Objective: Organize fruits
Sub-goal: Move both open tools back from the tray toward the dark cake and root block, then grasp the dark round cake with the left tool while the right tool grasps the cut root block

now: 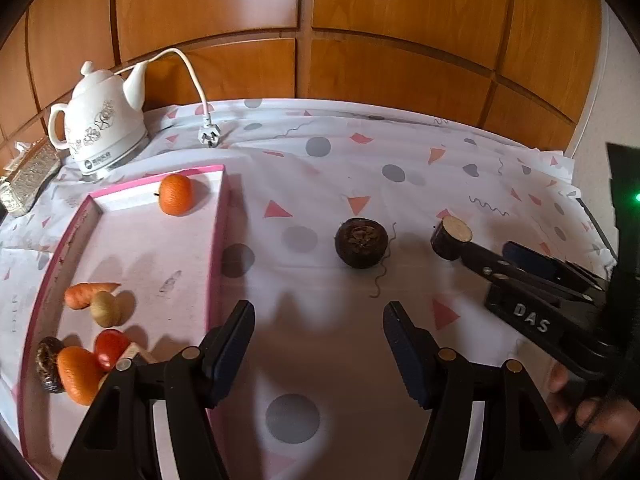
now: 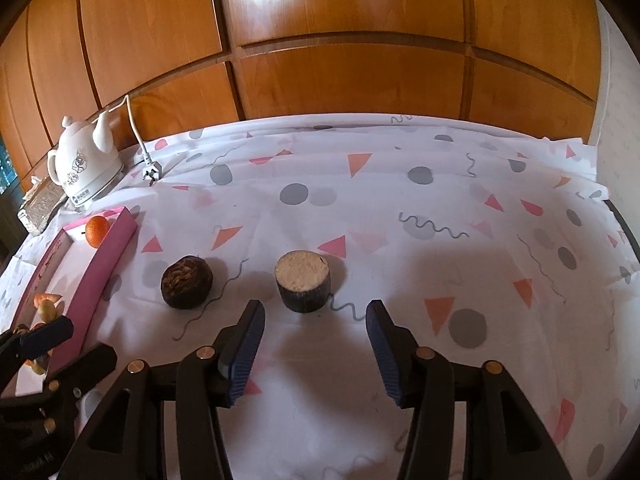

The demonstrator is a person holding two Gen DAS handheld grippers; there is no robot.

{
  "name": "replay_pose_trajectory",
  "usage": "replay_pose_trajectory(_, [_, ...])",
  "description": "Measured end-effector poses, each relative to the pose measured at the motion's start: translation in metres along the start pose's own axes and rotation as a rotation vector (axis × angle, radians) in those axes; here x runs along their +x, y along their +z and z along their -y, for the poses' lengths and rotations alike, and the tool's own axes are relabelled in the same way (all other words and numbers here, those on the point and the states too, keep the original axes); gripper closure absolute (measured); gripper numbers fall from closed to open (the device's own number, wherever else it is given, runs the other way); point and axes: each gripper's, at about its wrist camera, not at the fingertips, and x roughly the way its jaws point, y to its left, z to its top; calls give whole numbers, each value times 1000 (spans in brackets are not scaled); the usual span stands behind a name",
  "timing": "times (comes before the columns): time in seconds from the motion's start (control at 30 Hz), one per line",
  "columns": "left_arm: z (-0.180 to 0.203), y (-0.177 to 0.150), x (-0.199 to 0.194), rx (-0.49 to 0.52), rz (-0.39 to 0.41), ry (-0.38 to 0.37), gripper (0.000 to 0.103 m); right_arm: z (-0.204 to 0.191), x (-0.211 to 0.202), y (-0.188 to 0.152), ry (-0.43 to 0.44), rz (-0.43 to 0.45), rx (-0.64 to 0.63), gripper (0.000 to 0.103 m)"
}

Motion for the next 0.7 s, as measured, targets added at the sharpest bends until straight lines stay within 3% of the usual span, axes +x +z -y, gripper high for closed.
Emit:
replay_pose_trajectory(0.33, [6, 0, 20, -13, -24, -6, 36, -8, 38, 17, -32, -40, -44, 45])
replay_pose_trajectory(0.37, [6, 0, 22, -14, -28, -7, 36, -8, 40, 19, -30, -43, -46, 47])
replay_pose_trajectory(0.4, [6, 0, 24, -18, -30, -6, 36, -8, 42, 20, -23, -46, -49, 65])
replay_pose_trajectory(0.7, [7, 7, 36, -35, -31, -2, 36, -4, 29, 10, -26, -55, -64, 67])
